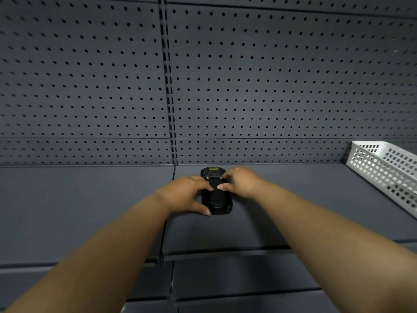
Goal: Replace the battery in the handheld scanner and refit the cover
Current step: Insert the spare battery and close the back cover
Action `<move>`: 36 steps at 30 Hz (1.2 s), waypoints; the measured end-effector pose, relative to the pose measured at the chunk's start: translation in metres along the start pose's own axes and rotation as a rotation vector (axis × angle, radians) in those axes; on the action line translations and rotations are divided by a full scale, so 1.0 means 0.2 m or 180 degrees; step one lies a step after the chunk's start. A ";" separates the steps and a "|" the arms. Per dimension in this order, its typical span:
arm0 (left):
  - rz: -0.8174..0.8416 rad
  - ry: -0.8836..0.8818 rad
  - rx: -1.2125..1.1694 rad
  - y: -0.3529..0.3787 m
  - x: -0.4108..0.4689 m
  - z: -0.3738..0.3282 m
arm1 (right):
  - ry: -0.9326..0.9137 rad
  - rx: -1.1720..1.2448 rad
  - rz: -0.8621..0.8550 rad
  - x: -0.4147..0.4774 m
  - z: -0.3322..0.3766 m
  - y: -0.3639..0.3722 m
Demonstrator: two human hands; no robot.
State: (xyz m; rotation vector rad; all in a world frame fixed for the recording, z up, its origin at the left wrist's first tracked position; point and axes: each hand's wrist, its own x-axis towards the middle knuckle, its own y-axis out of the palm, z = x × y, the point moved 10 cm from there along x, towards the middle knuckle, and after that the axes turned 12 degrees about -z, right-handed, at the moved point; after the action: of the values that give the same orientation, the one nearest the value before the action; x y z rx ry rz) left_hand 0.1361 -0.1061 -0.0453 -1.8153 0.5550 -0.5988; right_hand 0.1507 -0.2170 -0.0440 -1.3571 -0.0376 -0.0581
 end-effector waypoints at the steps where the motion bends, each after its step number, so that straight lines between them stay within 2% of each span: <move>1: -0.0020 -0.0048 0.0016 -0.01 0.01 0.01 | 0.0010 0.0021 -0.0006 0.00 -0.01 0.00; 13: 0.0678 -0.0319 0.0759 0.03 0.08 0.10 | 0.0074 -0.0002 0.0048 -0.02 -0.01 0.00; 17: 0.0607 -0.0212 0.0867 0.01 0.09 0.08 | 0.0078 0.0007 0.0073 -0.03 0.00 -0.01; 28: 0.0440 0.0394 0.1831 -0.04 0.14 0.00 | 0.0097 0.0022 0.0070 -0.03 -0.01 -0.01; 36: 0.0439 0.0190 0.1429 -0.03 0.13 0.04 | 0.0123 0.0088 0.0099 -0.03 -0.01 0.01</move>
State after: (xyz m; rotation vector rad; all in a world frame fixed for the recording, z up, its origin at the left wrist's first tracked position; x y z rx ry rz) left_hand 0.1614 -0.1158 -0.0389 -1.3299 0.5320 -0.6276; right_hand 0.1456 -0.2192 -0.0463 -1.3283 0.0151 -0.0574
